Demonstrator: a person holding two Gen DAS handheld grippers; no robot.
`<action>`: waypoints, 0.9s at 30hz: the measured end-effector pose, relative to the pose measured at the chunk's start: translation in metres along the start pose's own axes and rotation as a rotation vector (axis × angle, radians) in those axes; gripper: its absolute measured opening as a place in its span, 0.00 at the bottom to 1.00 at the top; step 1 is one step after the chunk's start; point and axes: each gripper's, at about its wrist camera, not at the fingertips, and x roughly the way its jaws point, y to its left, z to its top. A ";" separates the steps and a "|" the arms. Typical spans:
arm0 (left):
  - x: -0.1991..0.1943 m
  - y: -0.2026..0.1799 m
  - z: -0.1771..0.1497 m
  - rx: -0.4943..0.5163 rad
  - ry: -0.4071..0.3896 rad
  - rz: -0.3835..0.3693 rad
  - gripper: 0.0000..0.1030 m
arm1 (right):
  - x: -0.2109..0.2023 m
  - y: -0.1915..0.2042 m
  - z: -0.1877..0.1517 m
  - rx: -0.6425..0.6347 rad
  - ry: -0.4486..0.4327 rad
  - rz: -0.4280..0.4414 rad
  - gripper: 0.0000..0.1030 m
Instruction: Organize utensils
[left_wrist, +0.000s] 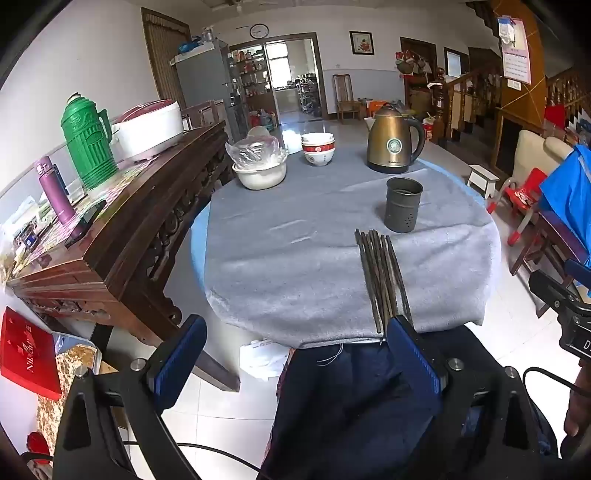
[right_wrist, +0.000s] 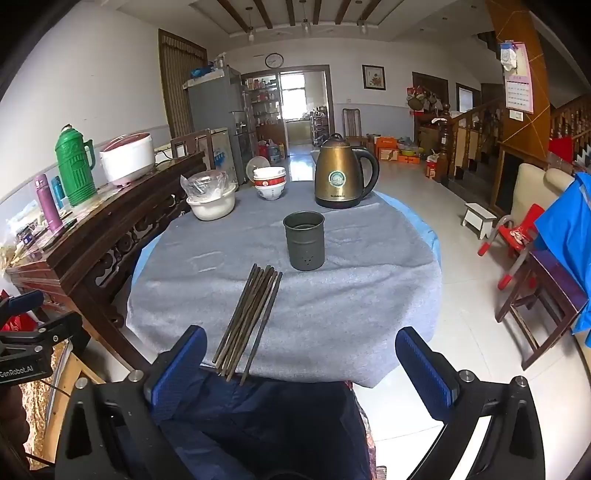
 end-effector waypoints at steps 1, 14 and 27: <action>0.000 0.000 0.000 0.000 0.002 0.000 0.95 | 0.000 0.000 0.000 0.003 0.001 0.002 1.00; 0.001 0.008 0.000 -0.023 0.003 0.005 0.95 | 0.004 0.000 -0.001 0.040 0.001 0.028 1.00; 0.000 0.006 0.001 -0.019 -0.001 0.009 0.95 | 0.004 0.000 -0.001 0.040 0.001 0.029 1.00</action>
